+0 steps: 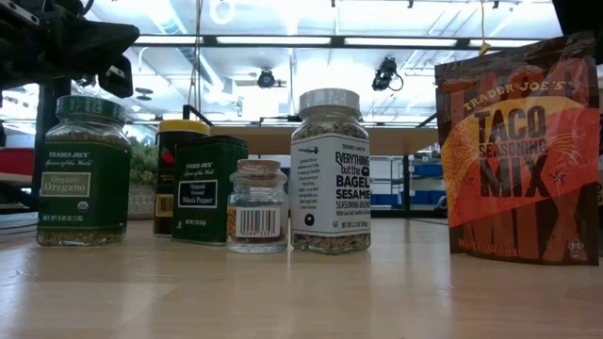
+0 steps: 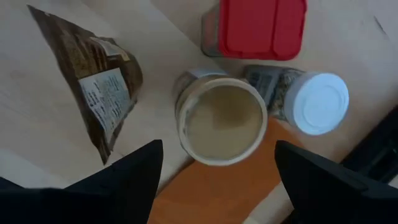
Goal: Shelf spices
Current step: Put the golden seasoning bottle on the shelf
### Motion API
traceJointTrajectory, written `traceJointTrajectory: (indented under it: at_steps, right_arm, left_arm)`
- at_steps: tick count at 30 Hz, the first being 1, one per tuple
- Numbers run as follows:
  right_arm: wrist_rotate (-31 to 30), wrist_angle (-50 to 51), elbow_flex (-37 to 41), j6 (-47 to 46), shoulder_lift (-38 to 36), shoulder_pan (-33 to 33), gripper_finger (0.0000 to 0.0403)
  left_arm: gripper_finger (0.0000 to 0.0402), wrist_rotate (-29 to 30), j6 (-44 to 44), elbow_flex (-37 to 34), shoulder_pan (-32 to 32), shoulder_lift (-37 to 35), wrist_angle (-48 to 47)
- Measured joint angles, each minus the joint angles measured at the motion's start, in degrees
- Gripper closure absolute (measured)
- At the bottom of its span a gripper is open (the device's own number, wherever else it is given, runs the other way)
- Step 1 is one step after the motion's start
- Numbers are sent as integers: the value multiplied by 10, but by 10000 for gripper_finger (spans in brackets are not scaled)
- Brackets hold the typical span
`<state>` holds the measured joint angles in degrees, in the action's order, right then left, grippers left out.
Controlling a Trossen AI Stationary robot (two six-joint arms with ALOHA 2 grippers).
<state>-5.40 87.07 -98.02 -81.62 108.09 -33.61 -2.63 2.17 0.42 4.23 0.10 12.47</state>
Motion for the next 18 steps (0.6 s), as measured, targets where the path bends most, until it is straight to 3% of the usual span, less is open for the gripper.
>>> traceJointTrajectory:
  at_steps: [6,11,18]
  right_arm:
    - [-19,19,0,23,-1,0,96]
    - [-38,-43,0,-3,-9,-16,96]
    - [-141,-31,0,-165,-9,-110,96]
  left_arm:
    - [396,0,0,0,0,0,0]
    - [396,0,0,0,0,0,0]
    - [396,0,0,0,0,0,0]
